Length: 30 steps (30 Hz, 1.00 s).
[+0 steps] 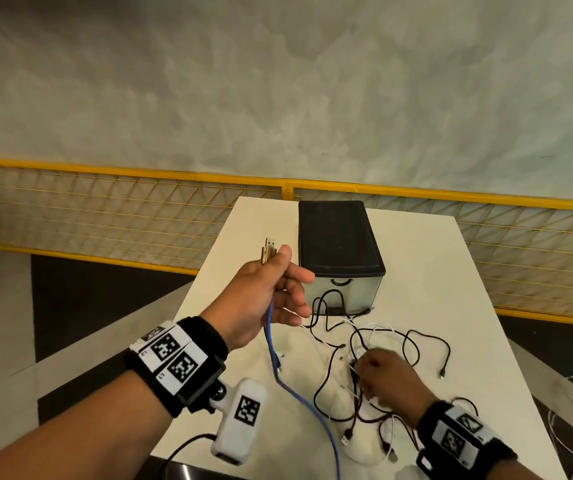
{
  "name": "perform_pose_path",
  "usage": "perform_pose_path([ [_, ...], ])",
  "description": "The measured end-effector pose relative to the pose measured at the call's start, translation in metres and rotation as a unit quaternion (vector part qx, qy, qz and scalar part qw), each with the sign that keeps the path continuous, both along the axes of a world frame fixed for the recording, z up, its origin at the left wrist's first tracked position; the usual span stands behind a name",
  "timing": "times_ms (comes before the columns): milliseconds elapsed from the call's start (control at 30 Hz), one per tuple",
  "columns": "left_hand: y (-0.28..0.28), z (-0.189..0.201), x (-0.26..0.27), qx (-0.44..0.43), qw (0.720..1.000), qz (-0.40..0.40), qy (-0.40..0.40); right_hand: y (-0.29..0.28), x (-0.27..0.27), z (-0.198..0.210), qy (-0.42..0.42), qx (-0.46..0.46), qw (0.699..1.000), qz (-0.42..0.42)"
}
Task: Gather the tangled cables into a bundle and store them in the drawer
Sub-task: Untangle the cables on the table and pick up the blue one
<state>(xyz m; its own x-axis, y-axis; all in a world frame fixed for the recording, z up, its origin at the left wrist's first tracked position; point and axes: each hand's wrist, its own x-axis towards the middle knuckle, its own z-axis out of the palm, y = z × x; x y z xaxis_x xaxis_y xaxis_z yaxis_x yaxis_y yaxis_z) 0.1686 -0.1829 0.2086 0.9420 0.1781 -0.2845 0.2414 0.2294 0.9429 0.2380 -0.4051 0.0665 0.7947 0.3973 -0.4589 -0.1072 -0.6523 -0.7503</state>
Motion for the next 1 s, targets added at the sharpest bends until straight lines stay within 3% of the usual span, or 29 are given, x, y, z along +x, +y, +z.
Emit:
perform_pose_path([
  [67,-0.004,-0.005,-0.001,0.013,1.000,-0.005,0.013,0.007,0.023,-0.012,-0.042,-0.083,0.995,0.019],
  [167,-0.013,-0.009,-0.002,0.004,1.000,-0.011,0.023,0.017,0.034,-0.049,-0.068,-0.245,0.960,0.119],
  [367,-0.018,-0.002,0.003,0.003,0.997,-0.072,0.025,0.022,0.026,-0.071,-0.048,-0.313,0.941,0.121],
  [533,-0.018,-0.002,0.003,-0.020,0.994,-0.098,0.042,0.019,0.022,-0.082,-0.031,-0.275,0.958,0.077],
  [667,-0.020,-0.003,0.006,-0.028,0.991,-0.122,0.056,0.013,0.028,-0.090,-0.086,-0.242,0.965,0.044],
  [800,-0.023,-0.005,0.011,-0.007,0.989,-0.139,0.055,0.015,0.031,-0.087,-0.022,-0.236,0.970,0.052],
  [1000,-0.026,-0.017,0.017,-0.026,0.992,-0.115,0.047,0.014,0.039,-0.070,-0.014,-0.200,0.978,0.060],
])
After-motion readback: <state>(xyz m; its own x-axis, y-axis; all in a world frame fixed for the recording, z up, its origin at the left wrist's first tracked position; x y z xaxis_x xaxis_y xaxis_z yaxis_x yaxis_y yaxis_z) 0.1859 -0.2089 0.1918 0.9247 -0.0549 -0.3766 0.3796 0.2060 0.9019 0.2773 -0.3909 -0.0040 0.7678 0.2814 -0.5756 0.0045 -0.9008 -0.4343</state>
